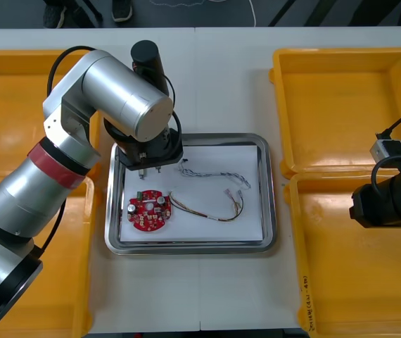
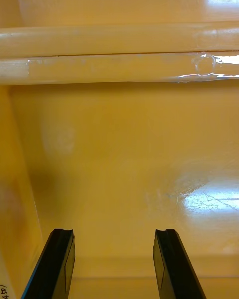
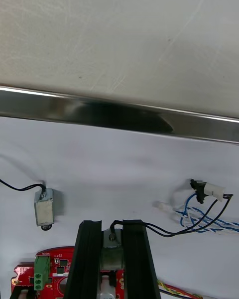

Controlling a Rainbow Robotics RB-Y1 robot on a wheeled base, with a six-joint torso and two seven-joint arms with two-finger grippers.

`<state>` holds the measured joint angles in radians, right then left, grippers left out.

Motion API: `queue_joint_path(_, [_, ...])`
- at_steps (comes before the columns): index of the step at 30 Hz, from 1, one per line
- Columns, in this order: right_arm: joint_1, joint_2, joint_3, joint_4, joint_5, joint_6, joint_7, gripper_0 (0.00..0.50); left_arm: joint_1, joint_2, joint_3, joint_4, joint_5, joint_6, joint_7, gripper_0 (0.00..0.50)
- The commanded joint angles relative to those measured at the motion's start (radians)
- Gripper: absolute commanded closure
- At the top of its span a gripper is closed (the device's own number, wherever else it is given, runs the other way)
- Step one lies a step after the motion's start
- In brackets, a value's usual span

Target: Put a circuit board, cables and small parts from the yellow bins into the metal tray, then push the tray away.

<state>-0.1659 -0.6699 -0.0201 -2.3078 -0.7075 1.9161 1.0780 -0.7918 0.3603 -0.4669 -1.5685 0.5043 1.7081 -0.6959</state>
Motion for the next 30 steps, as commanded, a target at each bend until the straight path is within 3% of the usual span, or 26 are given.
queue_joint_path(1, [0.011, 0.004, -0.027, -0.016, 0.002, 0.004, -0.003, 0.039, 0.028, -0.026, -0.009, -0.013, -0.023, -0.024, -0.085, 0.500])
queue_joint_path(9, [0.011, 0.004, -0.027, -0.016, 0.000, 0.004, -0.003, 0.039, 0.049, -0.026, -0.009, -0.015, -0.032, -0.039, -0.106, 0.499])
queue_joint_path(12, [0.011, 0.004, -0.027, -0.018, 0.000, 0.004, -0.001, 0.040, 0.049, -0.026, -0.010, -0.015, -0.033, -0.039, -0.111, 0.449])
queue_joint_path(13, [0.011, 0.004, -0.031, -0.018, 0.000, 0.004, -0.001, 0.039, 0.049, -0.026, -0.010, -0.015, -0.033, -0.039, -0.111, 0.321])
queue_joint_path(14, [0.011, 0.004, -0.027, -0.016, 0.000, 0.004, -0.001, 0.041, 0.049, -0.026, -0.009, -0.015, -0.033, -0.039, -0.111, 0.238])
queue_joint_path(15, [0.011, 0.004, -0.027, -0.018, 0.000, 0.004, -0.001, 0.040, 0.049, -0.026, -0.010, -0.018, -0.033, -0.039, -0.113, 0.083])
queue_joint_path(16, [0.011, 0.004, -0.027, -0.018, 0.000, 0.004, -0.001, 0.039, 0.049, -0.026, -0.009, -0.027, -0.038, -0.039, -0.111, 0.000])
queue_joint_path(30, [0.011, 0.003, -0.027, -0.018, -0.003, 0.004, -0.001, 0.040, 0.043, -0.024, 0.040, -0.143, -0.067, 0.062, -0.116, 0.000])
